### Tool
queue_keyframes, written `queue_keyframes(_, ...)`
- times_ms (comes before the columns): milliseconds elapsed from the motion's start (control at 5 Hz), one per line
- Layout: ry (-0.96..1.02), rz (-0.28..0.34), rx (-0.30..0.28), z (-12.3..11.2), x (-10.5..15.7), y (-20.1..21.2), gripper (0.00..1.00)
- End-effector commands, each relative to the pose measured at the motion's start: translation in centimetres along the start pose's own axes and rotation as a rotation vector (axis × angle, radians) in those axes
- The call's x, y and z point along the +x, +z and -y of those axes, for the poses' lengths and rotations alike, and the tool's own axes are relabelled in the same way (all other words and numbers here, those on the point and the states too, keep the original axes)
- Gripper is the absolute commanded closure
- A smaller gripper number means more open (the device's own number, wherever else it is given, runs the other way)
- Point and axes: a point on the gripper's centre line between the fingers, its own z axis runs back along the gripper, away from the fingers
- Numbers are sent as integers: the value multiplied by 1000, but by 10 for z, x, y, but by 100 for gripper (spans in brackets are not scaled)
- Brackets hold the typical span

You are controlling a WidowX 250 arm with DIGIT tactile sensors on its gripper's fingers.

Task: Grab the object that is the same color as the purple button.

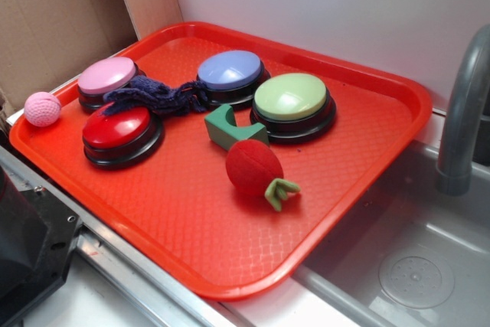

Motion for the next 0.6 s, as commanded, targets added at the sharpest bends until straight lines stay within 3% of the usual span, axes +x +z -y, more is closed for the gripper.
queue_keyframes(0, 0, 0, 0, 0, 0, 0, 0)
queue_keyframes(400, -80, 48, 31, -31, 38, -26, 0)
